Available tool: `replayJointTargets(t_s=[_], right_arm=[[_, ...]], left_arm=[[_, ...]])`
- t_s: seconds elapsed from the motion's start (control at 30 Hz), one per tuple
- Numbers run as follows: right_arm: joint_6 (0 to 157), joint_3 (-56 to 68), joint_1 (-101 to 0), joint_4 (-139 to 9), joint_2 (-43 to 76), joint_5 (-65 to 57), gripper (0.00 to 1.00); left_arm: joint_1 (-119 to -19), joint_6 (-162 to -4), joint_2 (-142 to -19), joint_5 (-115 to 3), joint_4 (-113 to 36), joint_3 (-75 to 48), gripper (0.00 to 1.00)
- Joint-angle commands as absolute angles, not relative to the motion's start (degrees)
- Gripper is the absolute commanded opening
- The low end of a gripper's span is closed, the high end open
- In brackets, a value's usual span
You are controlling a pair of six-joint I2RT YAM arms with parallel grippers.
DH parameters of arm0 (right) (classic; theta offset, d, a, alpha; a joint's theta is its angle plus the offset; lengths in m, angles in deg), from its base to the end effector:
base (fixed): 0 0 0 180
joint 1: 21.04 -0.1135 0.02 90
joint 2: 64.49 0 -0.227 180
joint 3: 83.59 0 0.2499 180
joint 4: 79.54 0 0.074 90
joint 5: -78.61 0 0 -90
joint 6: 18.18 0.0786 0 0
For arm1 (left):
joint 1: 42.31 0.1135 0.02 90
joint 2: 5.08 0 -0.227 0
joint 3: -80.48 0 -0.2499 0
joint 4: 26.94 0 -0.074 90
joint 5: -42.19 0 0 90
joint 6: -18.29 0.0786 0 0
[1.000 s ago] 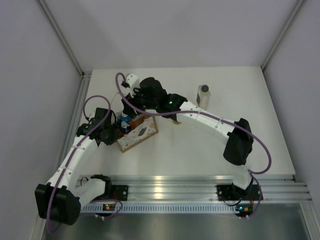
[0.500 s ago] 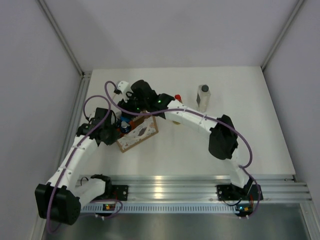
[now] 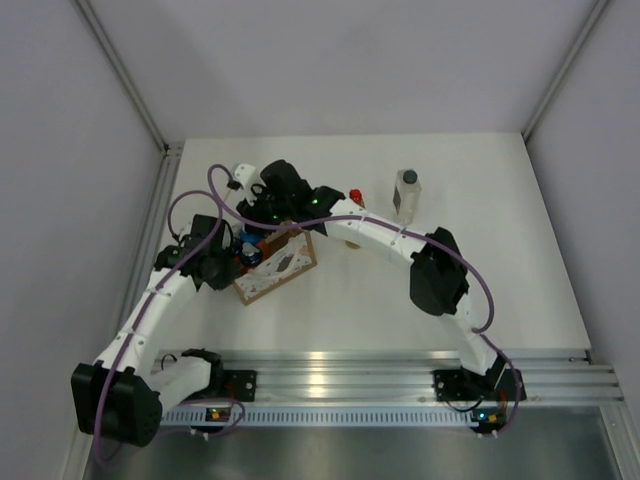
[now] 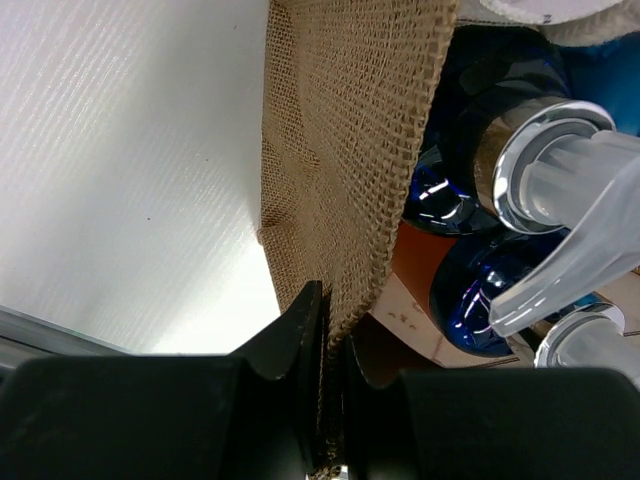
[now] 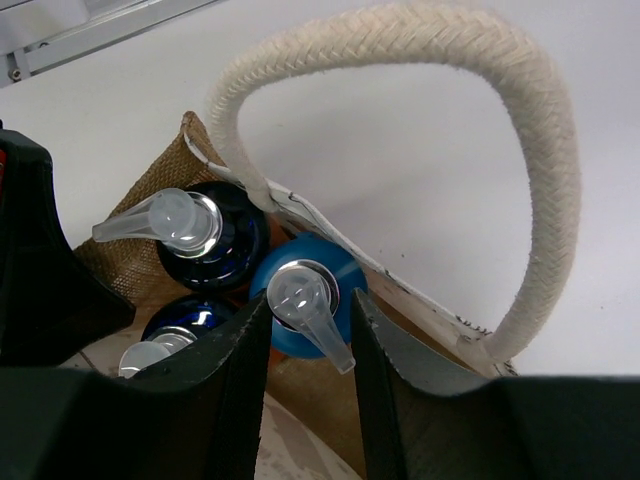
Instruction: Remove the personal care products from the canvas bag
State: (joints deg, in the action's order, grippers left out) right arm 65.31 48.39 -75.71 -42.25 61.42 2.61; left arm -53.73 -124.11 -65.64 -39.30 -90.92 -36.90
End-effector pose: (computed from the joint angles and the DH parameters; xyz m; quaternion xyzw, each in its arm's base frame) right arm 0.2911 0.4435 0.2459 -0.4916 0.7140 0.2957 0.4014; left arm 0.2273 -0.0341 0.1863 -0.3555 0.8999 -0.0668 0.2434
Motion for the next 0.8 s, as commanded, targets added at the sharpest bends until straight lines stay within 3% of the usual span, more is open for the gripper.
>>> replayJointTargets(t_s=[0.0,0.27,0.5,0.6,0.67,0.7,0.77], right_arm=[[64.17,51.68,-75.18,-42.53,62.34,3.72,0.34],[64.08,52.21,-75.18,-42.62,62.6,4.16,0.29],[63.82,52.13,-75.18,-42.71,62.16,6.1,0.08],[63.91,51.95,-75.18,-43.06,61.81,6.45,0.06],[63.99,51.86,-75.18,-43.06,61.55,6.8,0.09],[63.99,51.51,-75.18,-43.32,61.37,6.89,0.18],[64.08,51.25,-75.27,-43.59,61.2,6.98,0.24]], left_arm=[[-53.74,-123.74,-66.17,-39.2,-92.78,-37.03,0.15],[-53.74,-123.57,-66.17,-38.93,-92.87,-37.38,0.15],[-53.74,-123.48,-66.25,-38.84,-92.78,-37.47,0.15],[-53.74,-123.39,-66.25,-38.76,-92.78,-37.55,0.15],[-53.74,-123.48,-66.25,-38.76,-92.78,-37.55,0.15],[-53.74,-123.39,-66.17,-38.76,-92.78,-37.55,0.15],[-53.74,-123.39,-66.17,-38.76,-92.78,-37.64,0.15]])
